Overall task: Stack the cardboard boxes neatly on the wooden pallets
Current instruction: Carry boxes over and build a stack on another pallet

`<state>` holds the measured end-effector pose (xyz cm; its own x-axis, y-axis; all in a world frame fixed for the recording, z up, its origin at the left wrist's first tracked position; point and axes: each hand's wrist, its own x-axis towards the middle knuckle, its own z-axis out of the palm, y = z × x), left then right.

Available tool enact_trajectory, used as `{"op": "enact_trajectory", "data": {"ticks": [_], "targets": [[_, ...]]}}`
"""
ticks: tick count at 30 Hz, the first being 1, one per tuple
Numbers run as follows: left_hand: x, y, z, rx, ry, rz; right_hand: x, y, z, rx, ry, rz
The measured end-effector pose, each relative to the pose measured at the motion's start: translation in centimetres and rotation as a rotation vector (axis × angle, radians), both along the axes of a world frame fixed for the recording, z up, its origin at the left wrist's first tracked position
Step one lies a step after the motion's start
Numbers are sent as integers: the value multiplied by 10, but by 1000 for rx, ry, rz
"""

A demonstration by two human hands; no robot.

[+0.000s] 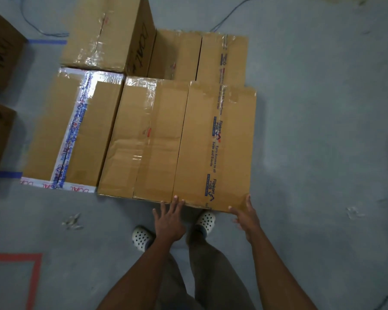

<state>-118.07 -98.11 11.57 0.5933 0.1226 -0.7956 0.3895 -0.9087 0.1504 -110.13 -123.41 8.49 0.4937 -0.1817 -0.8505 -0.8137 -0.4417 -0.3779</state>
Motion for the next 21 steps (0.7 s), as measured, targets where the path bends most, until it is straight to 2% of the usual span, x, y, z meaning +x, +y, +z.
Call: {"op": "enact_trajectory", "data": {"ticks": [6,9,12,14,18,21], "targets": [[11,0,0,-56,12,-4,-1,0,0,-16,-46,-8],[3,10,2,-64,3,-2,-4,9,4,-111,-97,97],[-6,23,10,-33,-68,-12,-21,27,10,-288,-136,262],[-11,34,19,-26,-121,-2,-38,46,14,-334,-153,314],[-30,63,32,-15,-225,87,-78,99,26,-250,-272,537],[-56,93,36,-16,-229,176,-98,135,35,-166,-312,750]]}}
